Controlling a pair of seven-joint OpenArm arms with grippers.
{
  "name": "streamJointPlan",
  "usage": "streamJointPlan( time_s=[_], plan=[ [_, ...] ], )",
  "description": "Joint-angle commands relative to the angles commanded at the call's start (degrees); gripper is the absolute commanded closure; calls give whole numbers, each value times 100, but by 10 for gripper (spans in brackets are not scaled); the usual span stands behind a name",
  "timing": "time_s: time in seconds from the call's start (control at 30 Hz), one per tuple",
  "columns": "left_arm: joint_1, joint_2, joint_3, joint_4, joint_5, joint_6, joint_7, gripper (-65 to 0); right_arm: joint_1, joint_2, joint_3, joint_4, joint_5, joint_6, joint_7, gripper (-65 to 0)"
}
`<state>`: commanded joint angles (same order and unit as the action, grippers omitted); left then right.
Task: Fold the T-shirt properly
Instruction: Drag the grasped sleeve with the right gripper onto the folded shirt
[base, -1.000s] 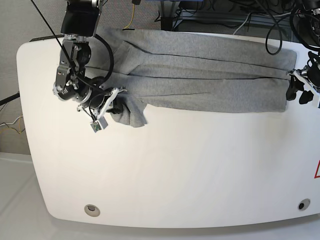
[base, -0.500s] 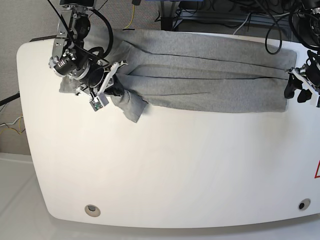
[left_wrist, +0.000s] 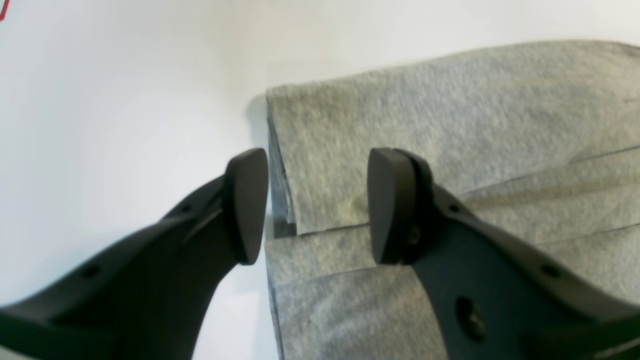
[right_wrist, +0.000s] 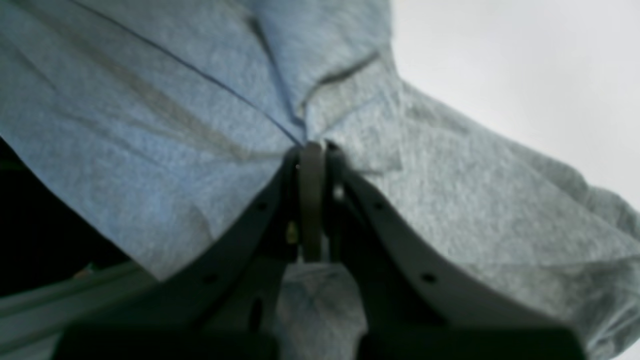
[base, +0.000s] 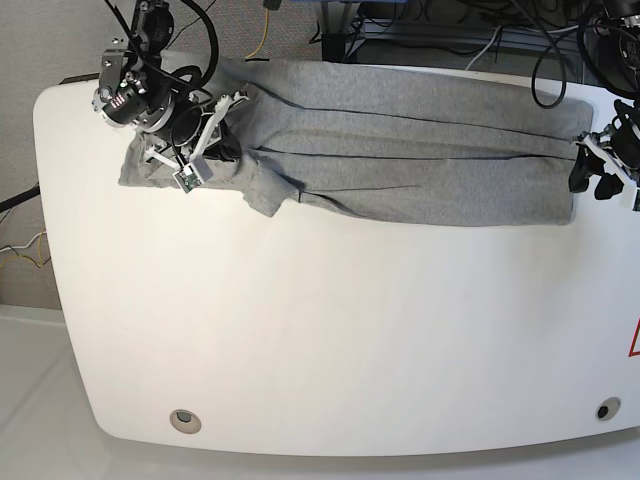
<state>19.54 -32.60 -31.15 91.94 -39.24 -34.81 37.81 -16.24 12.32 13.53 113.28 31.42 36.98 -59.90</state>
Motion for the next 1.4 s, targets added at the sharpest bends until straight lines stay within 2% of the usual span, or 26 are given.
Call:
streamJointPlan(
  time_s=[0.07, 0.27, 0.33, 0.67, 0.93, 1.0, 1.07, 1.2, 1.33, 1.4],
  plan=[
    [13, 8, 3, -2, 6, 10, -25, -304, 9, 38, 12, -8, 30, -21, -8, 0],
    [12, 49, 1, -4, 33, 21, -26, -307, -23, -9, 10, -27, 68, -40, -50, -230],
    [11, 73, 5, 9, 34, 27, -18, -305, -93, -105, 8, 49, 78, 3, -122, -283],
    [18, 82, 2, 18, 36, 57, -16, -308, -309, -162, 11, 143, 538, 92, -270, -225],
    [-15, 19, 7, -16, 54, 59, -25, -306, -396, -32, -63, 95, 954, 182, -205, -229],
    [-16, 19, 7, -16, 51, 54, -26, -305, -387, 53, -131, 101, 1034, 189, -193, -232],
    [-17, 42, 4, -8, 66, 32, -58, -303, -439, 433, -363, 210, 1220, 261, -188, -254],
    [-21, 43, 0, -13, 69, 32, -64, -301, -421, 754, -561, 236, 1381, 275, -158, -267],
    [-22, 39, -7, -20, 80, 43, -65, -300, -428, 887, -561, 269, 1508, 302, -173, -272],
    [-5, 42, -25, -7, 85, 35, -57, -302, -483, 891, -382, 313, 1680, 302, -237, -272]
  ],
)
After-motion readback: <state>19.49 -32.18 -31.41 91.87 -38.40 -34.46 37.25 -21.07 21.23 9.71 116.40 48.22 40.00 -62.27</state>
